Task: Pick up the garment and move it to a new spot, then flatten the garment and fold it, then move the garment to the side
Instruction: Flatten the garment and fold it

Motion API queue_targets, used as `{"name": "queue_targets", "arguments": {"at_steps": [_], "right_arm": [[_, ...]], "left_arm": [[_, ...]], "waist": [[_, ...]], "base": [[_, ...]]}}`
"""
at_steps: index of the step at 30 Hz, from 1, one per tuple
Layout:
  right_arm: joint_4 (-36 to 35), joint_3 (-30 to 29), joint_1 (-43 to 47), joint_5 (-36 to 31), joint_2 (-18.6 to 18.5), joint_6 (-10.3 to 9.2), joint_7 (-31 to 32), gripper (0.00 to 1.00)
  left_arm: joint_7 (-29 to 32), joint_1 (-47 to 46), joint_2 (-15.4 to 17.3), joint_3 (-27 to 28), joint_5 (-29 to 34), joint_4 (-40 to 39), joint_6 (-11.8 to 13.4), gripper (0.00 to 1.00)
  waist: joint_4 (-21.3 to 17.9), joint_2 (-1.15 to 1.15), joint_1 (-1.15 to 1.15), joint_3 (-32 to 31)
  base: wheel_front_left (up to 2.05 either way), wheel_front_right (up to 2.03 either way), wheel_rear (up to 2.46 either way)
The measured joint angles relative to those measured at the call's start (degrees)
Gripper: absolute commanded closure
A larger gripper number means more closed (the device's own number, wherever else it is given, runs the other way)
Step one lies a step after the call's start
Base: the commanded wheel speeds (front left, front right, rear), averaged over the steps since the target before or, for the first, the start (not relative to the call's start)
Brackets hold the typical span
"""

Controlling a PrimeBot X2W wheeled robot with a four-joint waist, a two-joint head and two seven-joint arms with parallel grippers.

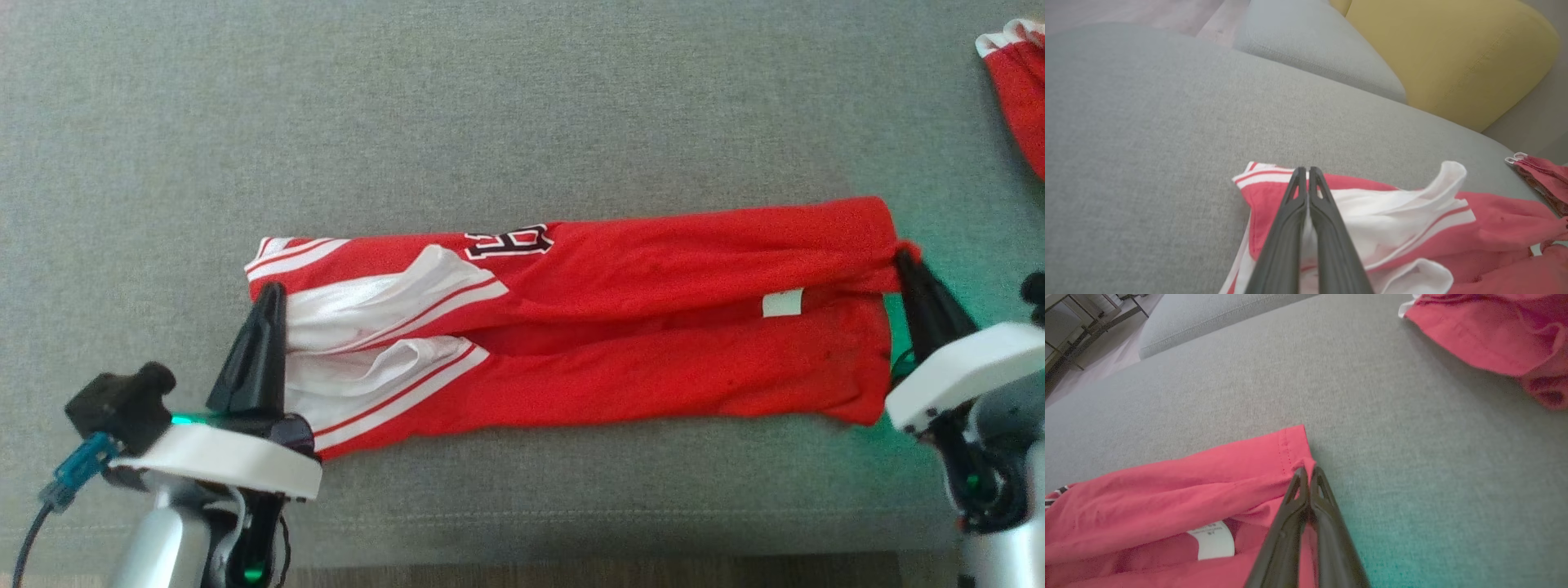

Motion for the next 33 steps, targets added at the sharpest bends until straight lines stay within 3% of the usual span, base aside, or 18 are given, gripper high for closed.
{"name": "queue_targets", "arguments": {"at_steps": [1,2,3,4,8,15,22,33], "right_arm": [[-0.05,0.01,0.51,-0.01,0.37,0.0,0.44,1.0],[-0.09,0.02,1.03,-0.11,0.7,0.0,0.65,0.92],[-0.09,0.07,1.42,-0.45,1.02,0.0,1.03,0.61],[-0.09,0.12,1.72,-0.57,1.24,0.0,1.15,0.0],[-1.08,1.43,2.84,-2.55,1.89,0.0,-0.02,0.0],[-3.58,3.48,4.36,-8.04,2.3,0.0,-9.04,0.0],[-3.45,6.25,4.39,-11.83,3.02,0.0,-16.53,0.0],[0.58,7.73,7.15,-12.76,3.57,0.0,-19.38,0.0]], "left_arm": [[0.48,0.34,0.02,-0.02,-0.21,0.18,0.03,1.0],[0.87,0.44,0.01,-0.1,-0.43,0.71,0.05,0.84],[0.97,0.44,0.0,-0.1,-0.53,1.44,0.29,0.38],[0.96,0.41,-0.01,-0.11,-0.53,2.23,0.43,0.0],[-0.31,0.04,0.05,-0.69,0.89,5.61,0.96,0.0],[-4.93,-0.52,-0.13,-0.47,6.38,6.65,4.59,0.0],[-5.68,-0.69,-0.78,-0.08,9.57,5.36,6.39,0.0],[-4.21,3.59,-0.43,-0.93,10.99,6.81,8.1,0.0]], "waist": [[-0.03,0.0,0.0,-0.04],[-0.02,0.0,0.0,-0.07],[0.01,0.0,0.0,-0.11],[0.01,0.0,0.0,-0.17],[-0.07,0.0,0.0,-0.56],[-0.27,0.0,0.0,-2.57],[-0.13,0.0,0.0,-5.74],[-0.51,0.0,0.0,-9.92]], "base": [[0.0,0.0,0.0],[0.0,0.0,0.0],[0.0,0.0,0.0],[0.0,0.0,0.0],[0.0,0.0,0.0],[0.0,0.0,0.0],[0.0,0.0,0.0],[0.0,0.0,0.0]]}}
